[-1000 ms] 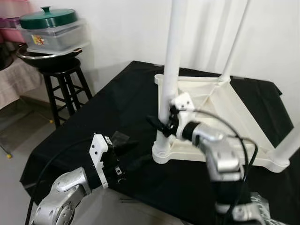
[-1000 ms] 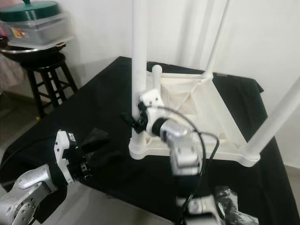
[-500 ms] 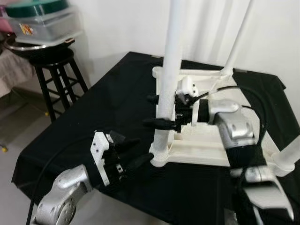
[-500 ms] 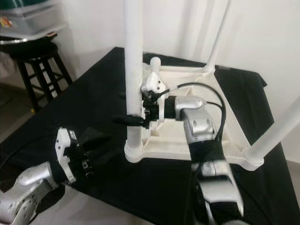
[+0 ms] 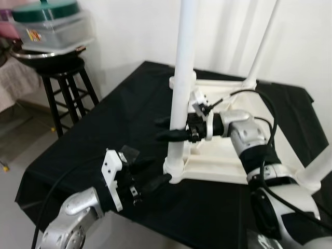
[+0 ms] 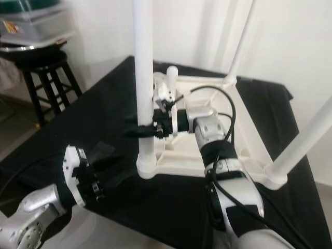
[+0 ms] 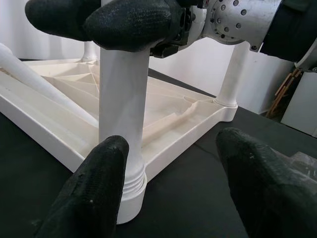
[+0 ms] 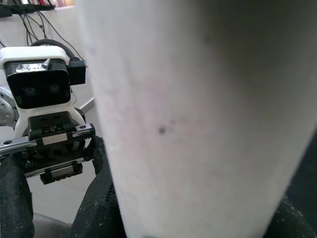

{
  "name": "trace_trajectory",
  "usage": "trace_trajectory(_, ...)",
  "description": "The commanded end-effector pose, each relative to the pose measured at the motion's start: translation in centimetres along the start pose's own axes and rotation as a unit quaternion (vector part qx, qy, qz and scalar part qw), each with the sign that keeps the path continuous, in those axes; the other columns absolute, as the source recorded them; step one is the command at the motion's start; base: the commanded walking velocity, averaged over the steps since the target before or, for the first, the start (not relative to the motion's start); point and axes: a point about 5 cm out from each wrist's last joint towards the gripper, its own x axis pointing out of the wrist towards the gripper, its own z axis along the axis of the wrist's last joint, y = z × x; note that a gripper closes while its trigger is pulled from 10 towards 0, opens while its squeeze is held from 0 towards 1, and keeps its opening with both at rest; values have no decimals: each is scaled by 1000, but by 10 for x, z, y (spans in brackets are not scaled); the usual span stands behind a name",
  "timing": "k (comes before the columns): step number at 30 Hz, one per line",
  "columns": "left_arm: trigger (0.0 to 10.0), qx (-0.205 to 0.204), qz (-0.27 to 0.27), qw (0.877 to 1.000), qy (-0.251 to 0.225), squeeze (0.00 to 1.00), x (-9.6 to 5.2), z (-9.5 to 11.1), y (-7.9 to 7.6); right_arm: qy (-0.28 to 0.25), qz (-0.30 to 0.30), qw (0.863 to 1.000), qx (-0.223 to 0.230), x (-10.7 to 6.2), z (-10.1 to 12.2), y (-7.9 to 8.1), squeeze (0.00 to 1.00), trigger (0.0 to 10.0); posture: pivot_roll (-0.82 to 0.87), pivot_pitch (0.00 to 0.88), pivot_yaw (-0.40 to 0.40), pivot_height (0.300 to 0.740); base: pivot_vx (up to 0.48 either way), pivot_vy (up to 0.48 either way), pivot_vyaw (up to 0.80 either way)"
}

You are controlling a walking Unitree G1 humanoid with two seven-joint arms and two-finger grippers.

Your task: Building children table

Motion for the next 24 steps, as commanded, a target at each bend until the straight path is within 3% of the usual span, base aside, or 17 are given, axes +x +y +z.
trace_trajectory(1,10000,-2,-2,1000,2,0,0,-1,-2,6,-15,1000,-7,-5,-2,-1,0,0,-1,24,-61,740,0,0,0)
trace_trajectory(4,10000,-3,-4,1000,0,0,0,0,-3,13,-121,992,-23,-14,-18,3,0,0,-25,35,-65,740,0,0,0)
trace_trajectory(7,10000,-4,-3,1000,-1,0,-1,0,-3,17,-151,988,-24,-13,-24,6,0,0,-25,35,-65,740,0,0,0)
trace_trajectory(8,10000,-4,-3,1000,-2,0,-2,0,-2,18,-210,977,-22,-5,-33,13,0,0,-35,40,-67,740,0,0,0)
trace_trajectory(9,10000,-3,-3,1000,-2,0,-3,2,-1,-6,-372,928,22,4,-40,24,0,0,-34,54,-55,740,0,0,0)
trace_trajectory(11,10000,-3,-3,1000,-2,0,-3,2,-1,-6,-372,928,22,4,-40,24,0,0,-34,54,-55,740,0,0,0)
trace_trajectory(12,10000,-3,-3,1000,-1,0,-4,2,1,-9,-442,894,73,12,-53,50,0,0,-44,61,-39,740,0,0,0)
trace_trajectory(13,10000,-3,-3,1000,-1,0,-4,2,1,-9,-442,894,73,12,-53,50,0,0,-44,61,-39,740,0,0,0)
trace_trajectory(14,10000,-2,-4,1000,0,0,-5,2,3,9,-462,884,69,15,-56,70,0,0,-70,55,-22,740,0,0,0)
trace_trajectory(17,10000,-5,-8,1000,2,0,-5,2,5,29,-442,895,47,15,-53,78,0,0,-68,50,-25,740,0,0,0)
trace_trajectory(18,10000,-5,-10,1000,4,0,-4,2,6,50,-430,901,28,14,-52,70,0,0,-61,46,-36,740,0,0,0)
trace_trajectory(22,10000,-3,-7,1000,3,0,-4,2,6,60,-418,906,23,15,-53,68,0,0,-61,46,-36,740,0,0,0)
trace_trajectory(23,10000,-2,0,1000,0,0,-5,2,7,67,-426,902,16,15,-50,65,0,1804,-56,45,-40,740,0,0,0)
trace_trajectory(24,10000,-1,4,1000,-2,0,-5,2,7,71,-426,902,14,16,-48,62,0,10000,-55,42,-40,740,0,0,0)
